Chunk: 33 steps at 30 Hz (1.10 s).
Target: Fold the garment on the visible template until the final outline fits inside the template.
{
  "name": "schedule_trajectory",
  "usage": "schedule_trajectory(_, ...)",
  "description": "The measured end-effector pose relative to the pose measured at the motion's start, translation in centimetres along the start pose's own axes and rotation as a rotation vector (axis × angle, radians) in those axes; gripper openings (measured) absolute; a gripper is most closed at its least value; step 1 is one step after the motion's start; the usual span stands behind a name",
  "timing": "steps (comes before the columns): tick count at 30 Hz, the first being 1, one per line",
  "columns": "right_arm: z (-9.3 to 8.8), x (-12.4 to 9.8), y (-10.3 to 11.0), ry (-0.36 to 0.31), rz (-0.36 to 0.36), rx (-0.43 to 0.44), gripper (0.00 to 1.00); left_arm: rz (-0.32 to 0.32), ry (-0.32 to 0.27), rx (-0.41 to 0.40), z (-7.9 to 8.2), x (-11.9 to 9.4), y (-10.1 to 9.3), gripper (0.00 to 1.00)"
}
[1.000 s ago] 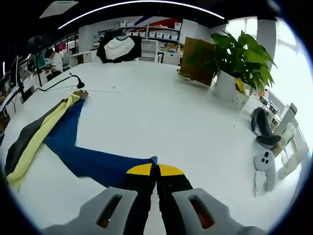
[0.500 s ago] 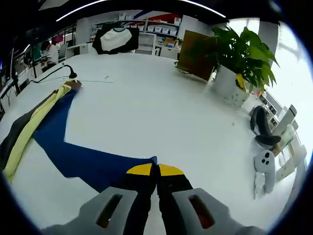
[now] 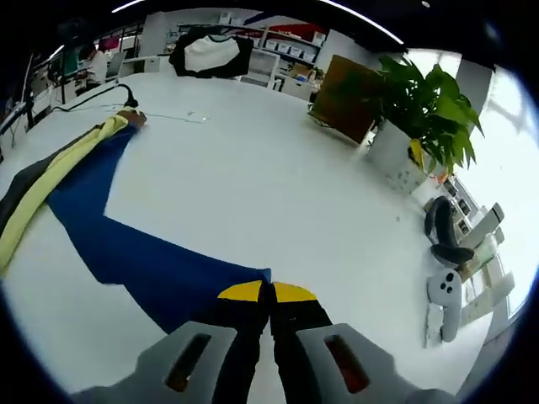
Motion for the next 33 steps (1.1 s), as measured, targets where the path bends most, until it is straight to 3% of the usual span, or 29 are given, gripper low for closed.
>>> schedule_trajectory(6,-0.3,0.6,0.2,-0.001,-0.007,-0.030,0.00,-0.074,0.034,-0.024,-1.1,1.1,-1.3,0.98)
schedule_trajectory(10,-0.1,0.7,0.4,0.020,-0.023,-0.107,0.00,-0.096,0.052,-0.021,-1.9,1.6,-2.0,0.96)
schedule_trajectory(16,-0.1,0.8,0.5,0.013,-0.026,-0.164,0.00,-0.154,0.126,-0.020,-3.5,2.7,-2.8,0.89)
schedule_trajectory(20,-0.2,0.8,0.2,-0.015,-0.016,-0.139,0.00,-0.236,0.227,0.039,-5.3,3.4,-3.7,0.76)
schedule_trajectory(26,-0.4,0.8,0.2,-0.049,-0.009,-0.130,0.00,-0.275,0.302,-0.010,-6.8,4.3,-5.0,0.77)
schedule_trajectory(33,-0.7,0.8,-0.2,-0.069,0.007,-0.086,0.00,-0.318,0.362,-0.004,-8.3,4.2,-6.3,0.75)
Point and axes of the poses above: the point that each gripper's makers call its tool centre point, and the gripper's own axes: x roughly forward along the fingers, y roughly to its left, z roughly out of its top, the point moved 7 cm from there along -x, roughly backward along the fingers, and after that the axes turned 7 degrees about -y, right-handed, at the moved point
